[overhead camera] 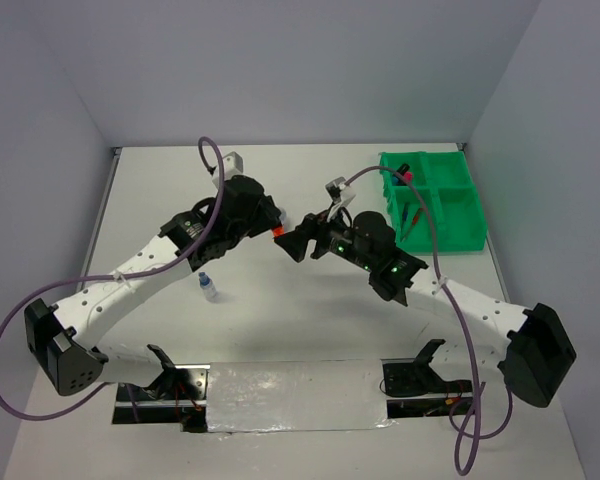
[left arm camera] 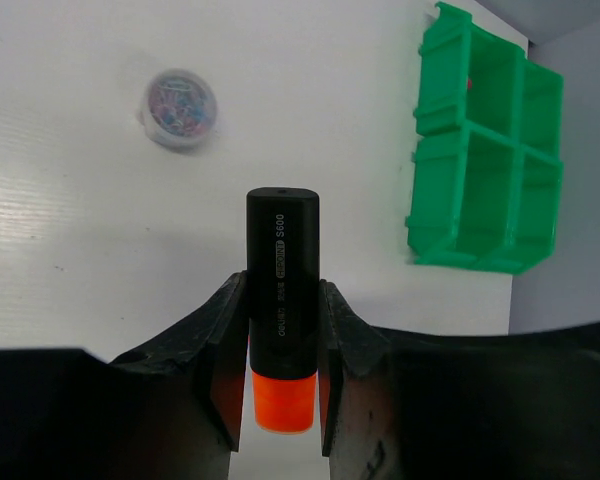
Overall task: Sort the stationery into containers
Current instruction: Place the pen in the storage box.
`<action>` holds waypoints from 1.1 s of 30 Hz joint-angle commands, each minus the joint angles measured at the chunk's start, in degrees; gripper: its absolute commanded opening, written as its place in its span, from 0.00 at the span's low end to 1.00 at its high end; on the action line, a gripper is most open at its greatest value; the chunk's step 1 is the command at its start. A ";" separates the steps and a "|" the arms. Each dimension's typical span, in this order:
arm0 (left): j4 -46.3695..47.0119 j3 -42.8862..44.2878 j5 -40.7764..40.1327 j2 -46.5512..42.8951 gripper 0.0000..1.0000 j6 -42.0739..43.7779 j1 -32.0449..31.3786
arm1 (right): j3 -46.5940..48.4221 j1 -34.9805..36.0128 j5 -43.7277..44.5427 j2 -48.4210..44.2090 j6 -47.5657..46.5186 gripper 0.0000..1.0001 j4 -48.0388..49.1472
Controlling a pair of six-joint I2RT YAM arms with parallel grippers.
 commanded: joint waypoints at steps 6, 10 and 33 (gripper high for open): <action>1.59 4.14 -2.27 0.61 0.00 -1.91 -4.03 | 2.79 1.91 3.10 4.11 -0.31 0.77 6.36; 2.12 2.83 -1.66 0.26 0.00 -2.26 -4.47 | 2.79 2.09 2.93 4.38 -0.92 0.43 8.56; -23.45 15.94 -19.24 -14.83 0.99 11.42 -2.36 | 8.90 -31.27 15.57 12.62 -8.65 0.00 -13.46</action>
